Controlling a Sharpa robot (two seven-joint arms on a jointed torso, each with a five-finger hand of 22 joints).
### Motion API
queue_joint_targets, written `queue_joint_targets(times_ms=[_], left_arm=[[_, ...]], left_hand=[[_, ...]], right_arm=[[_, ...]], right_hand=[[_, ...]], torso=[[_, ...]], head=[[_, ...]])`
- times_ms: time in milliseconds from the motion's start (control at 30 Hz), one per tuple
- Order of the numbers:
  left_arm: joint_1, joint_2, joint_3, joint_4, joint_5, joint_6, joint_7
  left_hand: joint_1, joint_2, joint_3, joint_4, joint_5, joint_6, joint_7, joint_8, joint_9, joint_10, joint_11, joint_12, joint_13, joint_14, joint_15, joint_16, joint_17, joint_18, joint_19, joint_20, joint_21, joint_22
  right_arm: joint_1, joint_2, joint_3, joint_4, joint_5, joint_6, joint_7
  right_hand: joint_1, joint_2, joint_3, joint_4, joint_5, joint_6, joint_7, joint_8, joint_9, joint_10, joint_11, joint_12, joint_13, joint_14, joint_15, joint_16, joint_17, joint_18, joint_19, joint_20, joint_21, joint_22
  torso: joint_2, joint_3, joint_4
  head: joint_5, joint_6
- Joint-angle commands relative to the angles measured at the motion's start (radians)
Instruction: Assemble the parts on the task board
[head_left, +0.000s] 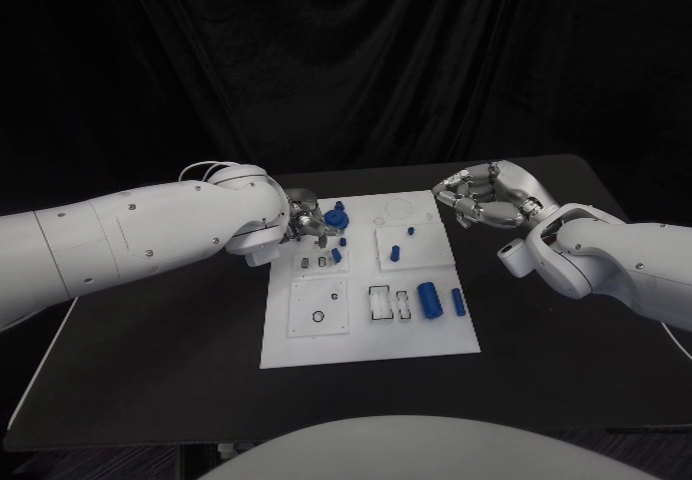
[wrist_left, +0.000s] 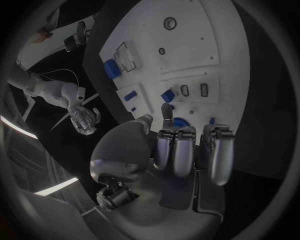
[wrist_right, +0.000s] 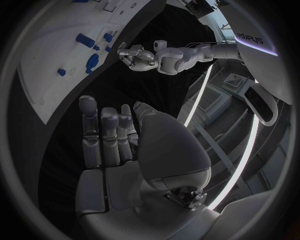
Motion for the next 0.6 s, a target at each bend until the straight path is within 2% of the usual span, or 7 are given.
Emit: queue_joint_targets(times_ms=[33, 167, 233, 400, 600], left_arm=[[-0.006, 0.005, 0.001, -0.005, -0.003, -0.007, 0.016], [-0.013, 0.007, 0.001, -0.011, -0.003, -0.003, 0.012], [-0.017, 0.009, 0.001, -0.015, -0.003, -0.002, 0.012], [-0.028, 0.013, 0.001, -0.022, -0.003, -0.005, 0.016], [-0.037, 0.020, 0.001, -0.033, -0.003, -0.024, 0.036]], left_hand=[[0.004, 0.002, -0.003, -0.007, 0.008, 0.018, -0.003, -0.010, 0.011, 0.106, -0.009, 0.004, 0.263, 0.104, -0.013, 0.003, 0.263, -0.018, 0.032, -0.007, 0.003, 0.141], [0.003, 0.002, -0.005, -0.006, 0.008, 0.026, -0.005, -0.014, 0.017, 0.106, -0.011, 0.004, 0.263, 0.104, -0.015, 0.003, 0.263, -0.018, 0.031, -0.009, 0.002, 0.139], [0.002, 0.003, -0.007, -0.005, 0.007, 0.029, -0.006, -0.016, 0.019, 0.106, -0.012, 0.004, 0.263, 0.104, -0.015, 0.003, 0.263, -0.018, 0.031, -0.010, 0.002, 0.138], [0.000, 0.004, -0.008, -0.003, 0.007, 0.031, -0.006, -0.018, 0.022, 0.106, -0.012, 0.004, 0.263, 0.104, -0.016, 0.003, 0.263, -0.017, 0.030, -0.010, 0.001, 0.135], [0.000, 0.005, -0.008, -0.003, 0.009, 0.031, -0.007, -0.022, 0.024, 0.106, -0.013, 0.004, 0.263, 0.104, -0.017, 0.003, 0.263, -0.016, 0.028, -0.011, -0.001, 0.131]], right_arm=[[-0.003, 0.000, 0.001, -0.002, 0.002, 0.021, -0.011], [-0.004, 0.001, 0.001, -0.003, 0.002, 0.024, -0.011], [-0.005, 0.000, 0.001, -0.003, 0.002, 0.025, -0.011], [-0.006, -0.001, 0.001, -0.004, 0.002, 0.028, -0.011], [-0.007, -0.002, 0.001, -0.003, 0.002, 0.031, -0.015]], right_hand=[[0.005, -0.004, 0.007, -0.001, 0.009, -0.007, -0.001, 0.007, -0.001, 0.002, 0.002, 0.008, 0.000, 0.008, 0.001, 0.008, -0.001, 0.011, 0.003, -0.002, -0.003, 0.002], [0.006, -0.004, 0.008, -0.001, 0.011, -0.008, -0.001, 0.007, -0.001, 0.001, 0.002, 0.007, -0.002, 0.008, 0.001, 0.008, -0.002, 0.012, 0.003, -0.002, -0.005, 0.002], [0.006, -0.005, 0.008, -0.001, 0.013, -0.009, 0.000, 0.007, -0.001, -0.002, 0.003, 0.006, -0.005, 0.008, 0.001, 0.008, -0.003, 0.012, 0.004, -0.002, -0.005, 0.002], [0.006, -0.005, 0.009, -0.002, 0.015, -0.010, 0.000, 0.008, -0.001, -0.003, 0.003, 0.006, -0.006, 0.009, 0.001, 0.010, -0.002, 0.012, 0.004, -0.002, -0.005, 0.002], [0.007, -0.005, 0.009, -0.002, 0.016, -0.011, 0.000, 0.008, -0.001, -0.004, 0.003, 0.005, -0.007, 0.009, 0.001, 0.010, -0.002, 0.012, 0.004, -0.002, -0.006, 0.002]], torso=[[-0.001, -0.0029, 0.0012], [-0.003, -0.0028, 0.0033], [-0.003, -0.0025, 0.0020], [-0.003, -0.0041, 0.0036], [-0.005, -0.0032, 0.0045]], head=[[0.003, 0.000], [0.005, 0.000], [0.007, 0.000], [0.004, 0.000], [0.002, 0.000]])
